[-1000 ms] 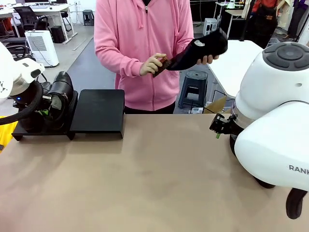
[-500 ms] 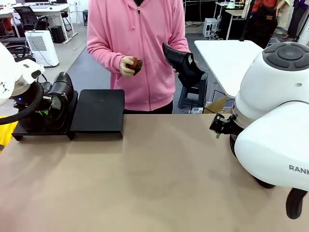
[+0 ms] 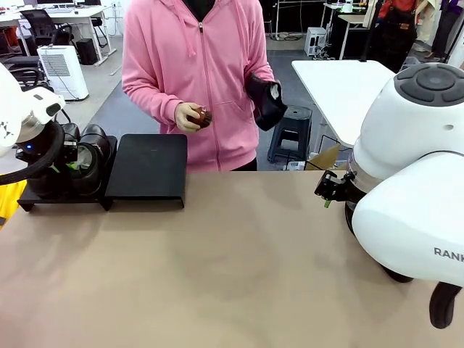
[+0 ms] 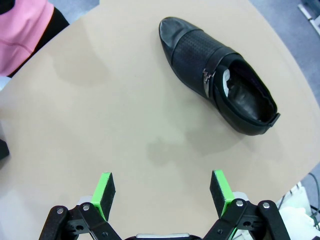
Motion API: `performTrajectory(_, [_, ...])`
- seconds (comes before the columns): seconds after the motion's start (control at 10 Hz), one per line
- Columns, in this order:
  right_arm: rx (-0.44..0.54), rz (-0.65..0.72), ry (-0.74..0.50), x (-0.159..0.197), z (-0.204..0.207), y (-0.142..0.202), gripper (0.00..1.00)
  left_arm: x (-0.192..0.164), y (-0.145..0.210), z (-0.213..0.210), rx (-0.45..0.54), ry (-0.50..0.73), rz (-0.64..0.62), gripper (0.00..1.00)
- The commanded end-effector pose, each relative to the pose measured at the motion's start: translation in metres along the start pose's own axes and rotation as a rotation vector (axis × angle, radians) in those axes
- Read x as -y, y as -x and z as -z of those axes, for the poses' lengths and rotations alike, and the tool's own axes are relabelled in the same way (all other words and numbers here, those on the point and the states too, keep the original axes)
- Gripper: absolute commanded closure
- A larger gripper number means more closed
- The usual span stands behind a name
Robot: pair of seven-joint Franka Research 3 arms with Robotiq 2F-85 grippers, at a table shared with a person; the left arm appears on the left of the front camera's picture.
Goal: Organize the shoes by placing them on the stand.
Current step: Place the Shoe from the middle of the table onto the Shoes Stand.
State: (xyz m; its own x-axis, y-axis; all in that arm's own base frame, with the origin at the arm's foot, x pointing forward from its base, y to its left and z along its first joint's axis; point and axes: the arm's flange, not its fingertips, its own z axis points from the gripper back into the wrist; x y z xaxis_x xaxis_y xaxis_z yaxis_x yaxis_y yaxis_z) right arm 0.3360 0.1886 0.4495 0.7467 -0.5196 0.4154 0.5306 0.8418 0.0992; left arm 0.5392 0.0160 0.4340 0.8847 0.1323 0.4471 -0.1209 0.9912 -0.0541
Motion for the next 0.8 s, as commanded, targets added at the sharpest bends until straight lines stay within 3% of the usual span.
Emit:
performTrajectory(0.0, [0.012, -0.011, 0.002, 0.001, -0.001, -0.001, 0.0, 0.003, -0.001, -0.003, 0.038, -0.041, -0.005, 0.51])
performTrajectory(0.7, [0.012, -0.011, 0.002, 0.001, -0.001, -0.001, 0.0, 0.001, -0.002, -0.002, 0.016, -0.007, 0.009, 0.51])
